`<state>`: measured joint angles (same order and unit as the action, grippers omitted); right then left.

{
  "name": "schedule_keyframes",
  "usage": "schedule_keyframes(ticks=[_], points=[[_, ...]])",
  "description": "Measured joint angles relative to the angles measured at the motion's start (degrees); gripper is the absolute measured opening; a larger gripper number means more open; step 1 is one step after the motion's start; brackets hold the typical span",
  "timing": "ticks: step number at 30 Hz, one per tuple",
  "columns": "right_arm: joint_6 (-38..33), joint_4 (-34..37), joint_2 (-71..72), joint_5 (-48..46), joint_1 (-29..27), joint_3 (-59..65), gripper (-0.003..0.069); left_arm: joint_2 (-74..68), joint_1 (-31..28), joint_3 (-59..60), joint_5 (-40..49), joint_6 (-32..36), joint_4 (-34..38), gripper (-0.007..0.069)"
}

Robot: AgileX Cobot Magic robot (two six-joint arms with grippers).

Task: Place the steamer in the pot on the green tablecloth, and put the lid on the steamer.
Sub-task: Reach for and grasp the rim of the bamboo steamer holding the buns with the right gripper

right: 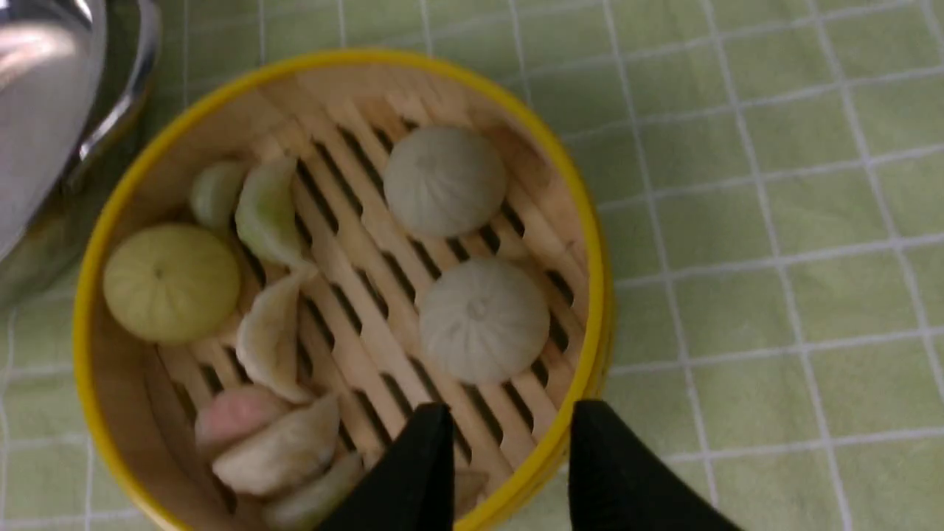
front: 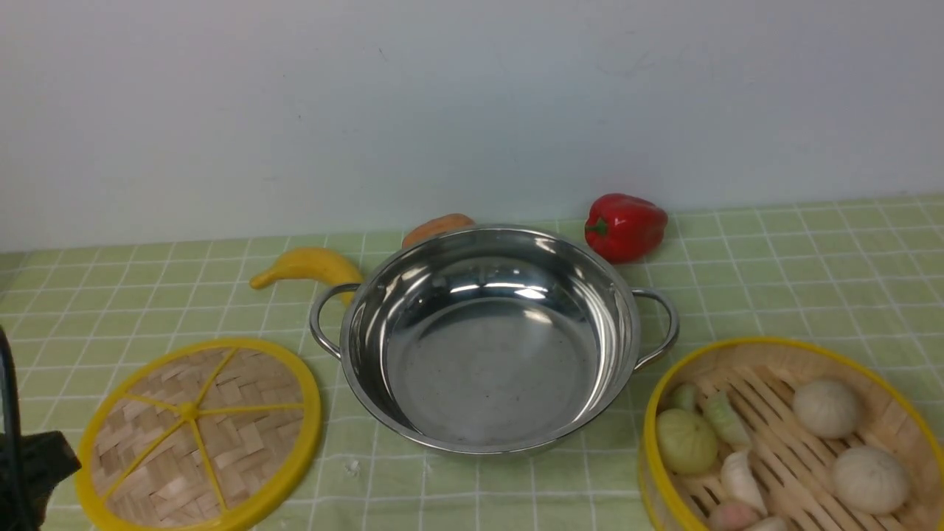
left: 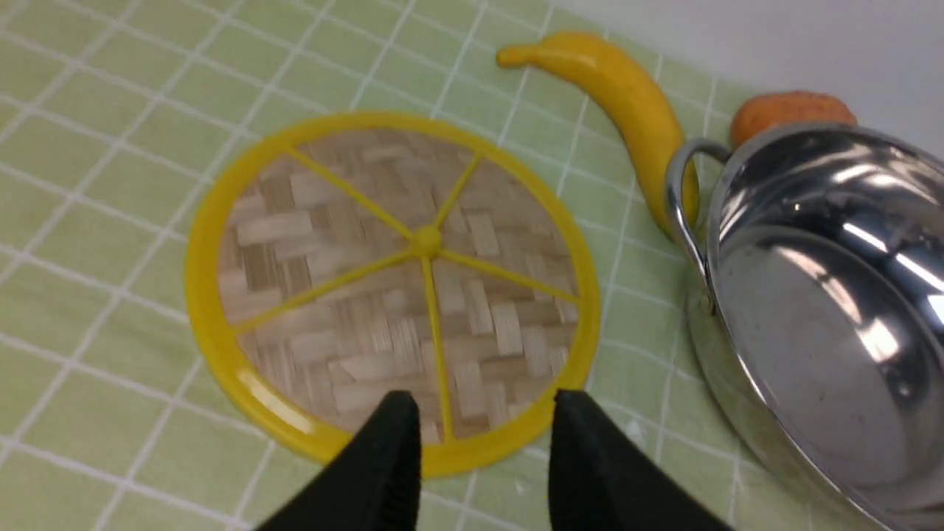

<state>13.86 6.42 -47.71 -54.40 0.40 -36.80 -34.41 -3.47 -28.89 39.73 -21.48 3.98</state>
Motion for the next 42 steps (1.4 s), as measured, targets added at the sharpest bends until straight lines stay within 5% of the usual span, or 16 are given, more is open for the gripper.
schedule_keyframes(ticks=[10, 27, 29, 32, 42], points=[[-2.1, -1.8, -19.0, 9.2, 0.0, -0.6, 0.0242, -1.0, 0.0, 0.0, 10.6, 2.7, 1.1, 0.0243], [0.6, -6.7, -40.7, 15.8, 0.0, -6.0, 0.0232, -1.1, 0.0, 0.0, 11.8, 6.3, 1.1, 0.0243], [0.6, -6.8, -41.9, 15.8, 0.0, -6.2, 0.0202, -1.1, 0.0, 0.0, 11.9, 7.0, 1.1, 0.0243], [0.3, -8.2, -42.8, 14.3, 0.0, -7.1, 0.006, -1.1, 0.0, 0.0, 11.9, 7.9, 1.1, 0.0243], [-0.1, -12.8, -39.3, 0.4, 0.0, -13.4, 0.0062, -1.1, 0.0, 0.0, 12.5, 8.5, 1.1, 0.0243]])
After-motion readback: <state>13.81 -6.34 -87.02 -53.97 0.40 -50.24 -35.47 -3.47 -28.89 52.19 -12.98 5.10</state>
